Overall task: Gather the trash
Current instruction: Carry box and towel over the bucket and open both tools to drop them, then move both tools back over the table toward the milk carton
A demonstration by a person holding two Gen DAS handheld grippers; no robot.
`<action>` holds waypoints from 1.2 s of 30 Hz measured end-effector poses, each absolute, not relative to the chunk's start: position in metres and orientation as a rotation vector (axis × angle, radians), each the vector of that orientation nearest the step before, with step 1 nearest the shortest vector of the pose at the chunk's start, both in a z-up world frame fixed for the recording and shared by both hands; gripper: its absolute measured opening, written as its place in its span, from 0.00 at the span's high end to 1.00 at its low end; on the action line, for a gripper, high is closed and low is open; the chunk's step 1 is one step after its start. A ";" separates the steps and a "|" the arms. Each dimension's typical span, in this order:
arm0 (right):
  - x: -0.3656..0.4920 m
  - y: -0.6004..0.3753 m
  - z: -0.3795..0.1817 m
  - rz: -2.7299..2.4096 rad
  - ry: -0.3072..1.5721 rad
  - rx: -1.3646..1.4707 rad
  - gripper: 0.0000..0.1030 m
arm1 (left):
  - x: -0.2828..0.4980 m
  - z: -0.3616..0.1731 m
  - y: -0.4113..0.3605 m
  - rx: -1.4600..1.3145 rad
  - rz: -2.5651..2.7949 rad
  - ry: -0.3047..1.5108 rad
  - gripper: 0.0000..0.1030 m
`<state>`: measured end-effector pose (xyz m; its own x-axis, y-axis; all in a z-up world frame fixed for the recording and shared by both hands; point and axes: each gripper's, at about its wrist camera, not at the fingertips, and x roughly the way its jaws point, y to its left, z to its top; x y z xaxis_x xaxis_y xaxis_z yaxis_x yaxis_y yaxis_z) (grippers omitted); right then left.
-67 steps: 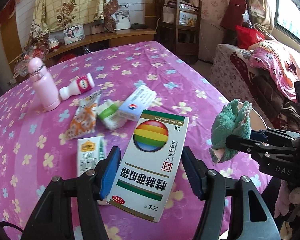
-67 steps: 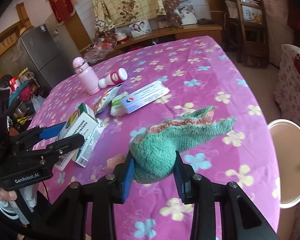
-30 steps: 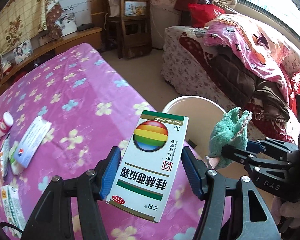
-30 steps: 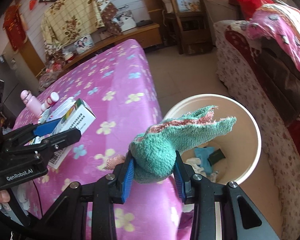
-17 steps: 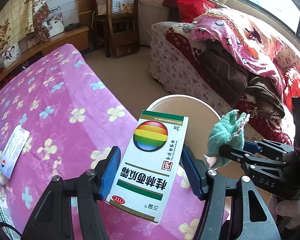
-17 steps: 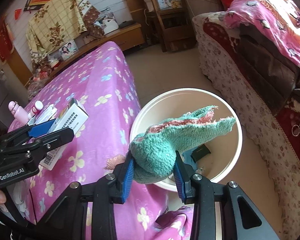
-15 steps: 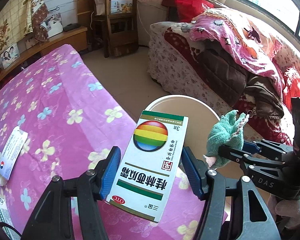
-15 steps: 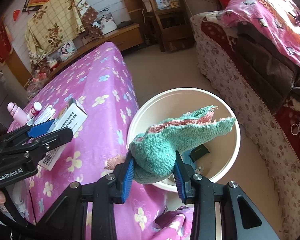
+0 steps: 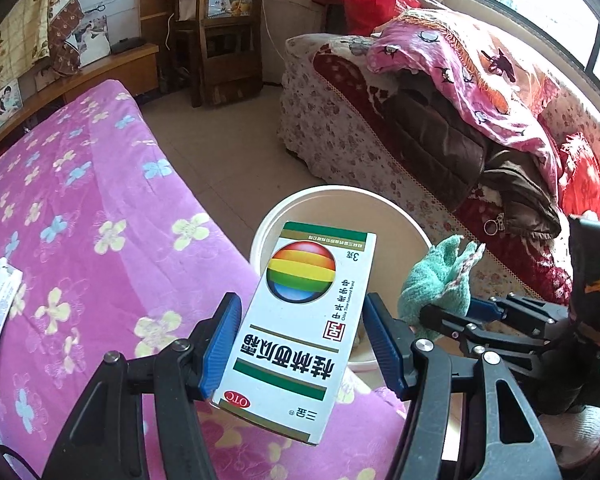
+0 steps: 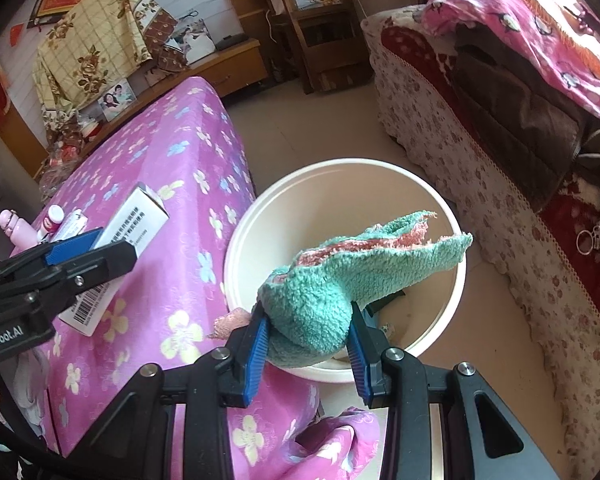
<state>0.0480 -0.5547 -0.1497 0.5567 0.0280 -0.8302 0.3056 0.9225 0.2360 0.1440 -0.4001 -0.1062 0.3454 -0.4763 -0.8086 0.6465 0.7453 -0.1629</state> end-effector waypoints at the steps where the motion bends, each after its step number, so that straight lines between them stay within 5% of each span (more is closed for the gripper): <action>1: 0.048 -0.556 -0.152 -0.171 0.977 0.380 0.62 | 0.144 -0.107 -0.401 0.199 -0.735 0.974 0.38; 18: 0.054 -0.573 -0.183 -0.210 1.025 0.439 0.57 | 0.151 -0.117 -0.414 0.186 -0.758 0.971 0.38; 22: 0.054 -0.576 -0.184 -0.206 1.021 0.463 0.43 | 0.152 -0.117 -0.412 0.187 -0.755 0.976 0.33; 36: 0.051 -0.569 -0.181 -0.194 1.024 0.461 0.43 | 0.151 -0.115 -0.400 0.185 -0.731 0.961 0.30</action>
<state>0.0514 -0.5695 -0.1809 0.5136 0.0570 -0.8562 0.3660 0.8879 0.2786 0.1508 -0.4000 -0.1152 0.3573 -0.4842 -0.7987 0.6410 0.7491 -0.1674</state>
